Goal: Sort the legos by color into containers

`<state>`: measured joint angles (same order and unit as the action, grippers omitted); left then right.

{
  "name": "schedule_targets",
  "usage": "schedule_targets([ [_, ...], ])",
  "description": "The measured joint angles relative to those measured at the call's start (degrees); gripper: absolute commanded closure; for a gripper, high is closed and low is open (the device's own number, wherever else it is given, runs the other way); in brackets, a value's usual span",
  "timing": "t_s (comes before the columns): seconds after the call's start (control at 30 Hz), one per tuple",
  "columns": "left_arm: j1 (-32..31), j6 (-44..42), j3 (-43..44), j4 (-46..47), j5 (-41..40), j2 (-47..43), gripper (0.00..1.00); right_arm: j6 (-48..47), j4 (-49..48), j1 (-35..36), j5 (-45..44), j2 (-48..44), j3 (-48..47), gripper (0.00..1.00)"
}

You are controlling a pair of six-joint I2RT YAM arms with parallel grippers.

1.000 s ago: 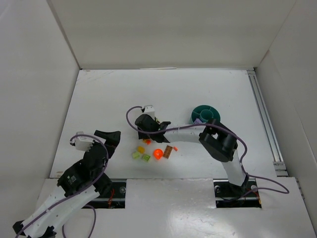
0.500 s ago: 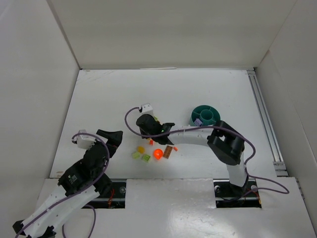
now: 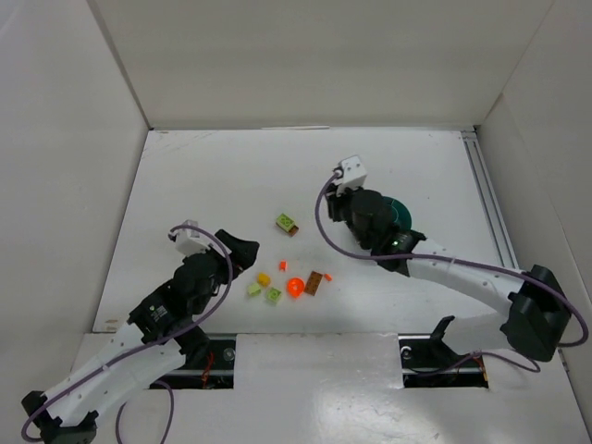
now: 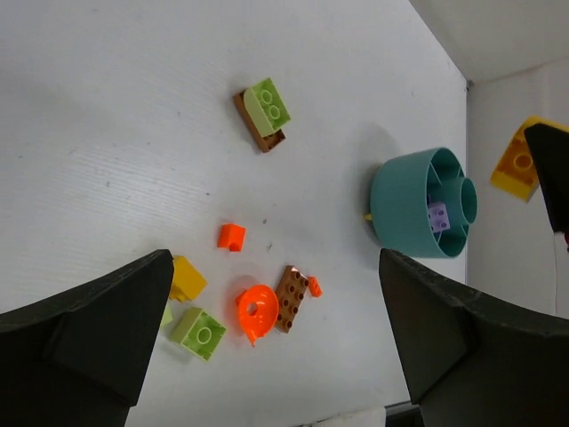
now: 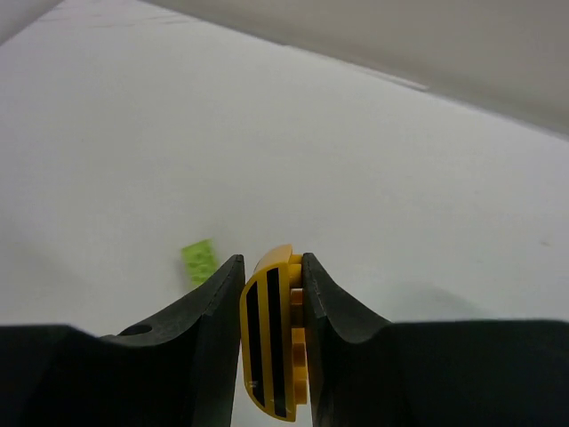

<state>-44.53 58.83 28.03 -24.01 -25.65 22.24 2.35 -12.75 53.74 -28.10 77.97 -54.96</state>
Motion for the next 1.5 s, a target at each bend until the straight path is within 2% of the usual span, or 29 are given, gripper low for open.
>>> schedule_targets([
  [0.13,0.0,-3.7,-0.1,5.3,4.7,3.8,0.0,-5.0,-2.5,-11.8,3.7,-6.0,7.1,0.87],
  [0.23,0.0,-6.1,-0.5,9.4,7.8,5.8,0.0,-8.3,-5.6,-19.3,9.2,-7.3,10.6,0.87],
  [0.53,0.0,-10.4,-0.8,14.9,10.8,15.3,0.0,-12.6,-14.3,-31.5,28.0,-3.0,13.7,0.87],
  [0.73,0.0,-12.1,-0.8,16.2,11.1,19.3,0.0,-12.9,-20.6,-35.2,39.6,3.6,14.1,0.87],
  [0.93,0.0,-13.7,-0.8,17.1,11.3,20.9,0.0,-10.9,-27.8,-37.7,46.1,4.6,20.5,0.87],
  [1.2,0.0,-15.0,-0.8,18.5,11.3,21.1,0.0,-8.9,-32.0,-38.8,49.2,2.0,25.7,0.87],
  [1.27,0.0,-15.1,-0.8,18.6,11.3,21.2,0.0,-8.6,-32.7,-38.9,49.7,0.6,26.8,0.82],
  [1.5,0.0,-15.1,-0.8,18.6,11.3,21.2,0.0,-8.1,-33.6,-39.6,49.9,-4.1,28.9,0.8],
])
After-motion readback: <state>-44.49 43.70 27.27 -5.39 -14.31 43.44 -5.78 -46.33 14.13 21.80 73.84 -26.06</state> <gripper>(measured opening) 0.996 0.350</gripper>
